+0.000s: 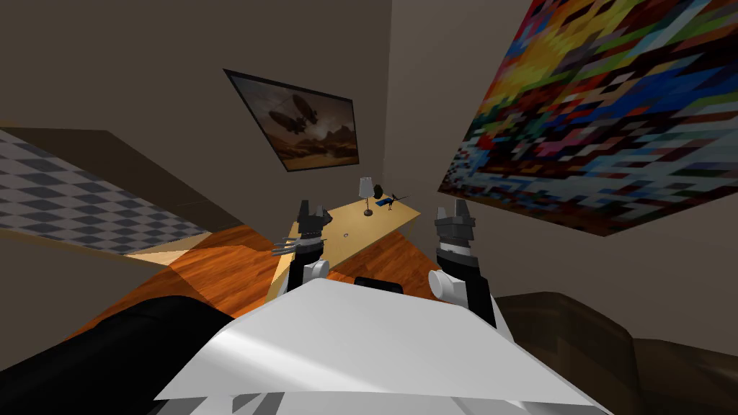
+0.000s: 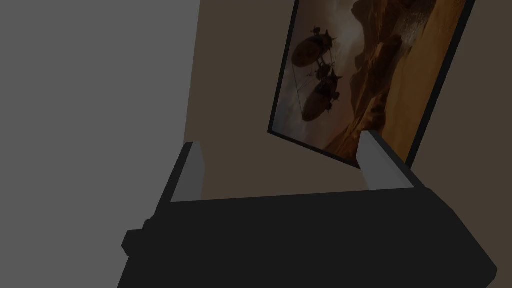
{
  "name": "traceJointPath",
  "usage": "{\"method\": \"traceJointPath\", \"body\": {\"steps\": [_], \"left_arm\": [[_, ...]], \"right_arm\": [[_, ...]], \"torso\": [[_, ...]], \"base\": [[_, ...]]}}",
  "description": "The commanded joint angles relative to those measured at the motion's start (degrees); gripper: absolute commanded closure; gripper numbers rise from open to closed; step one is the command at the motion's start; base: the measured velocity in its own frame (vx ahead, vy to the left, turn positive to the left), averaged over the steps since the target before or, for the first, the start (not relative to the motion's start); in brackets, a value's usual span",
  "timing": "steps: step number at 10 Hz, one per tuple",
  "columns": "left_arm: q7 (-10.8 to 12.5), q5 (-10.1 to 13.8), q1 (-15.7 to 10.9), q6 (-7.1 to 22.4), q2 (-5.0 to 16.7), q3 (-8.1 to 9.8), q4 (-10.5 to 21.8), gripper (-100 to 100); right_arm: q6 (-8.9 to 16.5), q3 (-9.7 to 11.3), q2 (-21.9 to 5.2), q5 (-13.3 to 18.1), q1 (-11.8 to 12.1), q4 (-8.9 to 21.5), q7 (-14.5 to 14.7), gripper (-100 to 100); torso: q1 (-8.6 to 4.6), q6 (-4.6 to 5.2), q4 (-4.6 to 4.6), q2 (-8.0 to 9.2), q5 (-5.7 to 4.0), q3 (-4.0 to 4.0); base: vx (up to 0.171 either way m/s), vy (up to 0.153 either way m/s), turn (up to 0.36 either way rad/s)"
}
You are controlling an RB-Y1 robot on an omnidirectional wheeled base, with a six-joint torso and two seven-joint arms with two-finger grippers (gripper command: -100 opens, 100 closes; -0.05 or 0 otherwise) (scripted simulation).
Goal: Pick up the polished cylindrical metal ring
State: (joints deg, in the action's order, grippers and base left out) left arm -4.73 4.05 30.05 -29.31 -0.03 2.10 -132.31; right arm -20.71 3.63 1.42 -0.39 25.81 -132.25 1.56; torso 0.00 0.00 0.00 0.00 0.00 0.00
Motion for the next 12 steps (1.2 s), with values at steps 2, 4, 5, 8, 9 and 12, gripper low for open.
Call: {"method": "traceJointPath", "body": {"steps": [2, 4, 5, 8, 9, 12], "left_arm": [[-0.04, 0.24, -0.58, 1.13, 3.25, -0.01, 1.30, -100], [-0.10, 0.59, -1.45, 2.75, 5.80, -0.01, 3.15, -100], [-0.14, 0.81, -1.99, 3.78, 6.89, -0.01, 4.32, -100], [-0.28, 1.65, -3.91, 7.61, 9.46, -0.05, 8.65, -100], [-0.34, 1.98, -4.65, 9.08, 10.11, -0.07, 10.31, -100], [-0.46, 2.69, -6.21, 12.27, 11.14, -0.11, 13.86, -100]], "right_arm": [[0.00, 0.00, 0.00, 0.00, 0.00, 0.00, 0.00, 0], [0.00, 0.00, 0.00, 0.00, 0.00, 0.00, 0.00, 0], [0.00, 0.00, 0.00, 0.00, 0.00, 0.00, 0.00, 0], [0.00, 0.00, 0.00, 0.00, 0.00, 0.00, 0.00, 0], [0.00, 0.00, 0.00, 0.00, 0.00, 0.00, 0.00, 0], [0.00, 0.00, 0.00, 0.00, 0.00, 0.00, 0.00, 0]], "torso": [[0.02, 0.01, 0.00, 0.00, 0.00, 0.00], [0.04, 0.01, 0.00, 0.00, 0.01, 0.00], [0.05, 0.00, 0.00, 0.01, 0.01, 0.00], [0.08, 0.01, -0.01, -0.02, 0.02, -0.01], [0.08, 0.01, -0.01, -0.03, 0.02, -0.02], [0.07, -0.01, -0.01, -0.03, 0.02, -0.02]], "base": [[-0.001, 0.003, -0.041], [-0.004, 0.008, -0.054], [-0.003, 0.012, -0.082], [-0.001, 0.016, -0.096], [0.001, 0.020, -0.092], [0.003, 0.016, -0.085]]}}
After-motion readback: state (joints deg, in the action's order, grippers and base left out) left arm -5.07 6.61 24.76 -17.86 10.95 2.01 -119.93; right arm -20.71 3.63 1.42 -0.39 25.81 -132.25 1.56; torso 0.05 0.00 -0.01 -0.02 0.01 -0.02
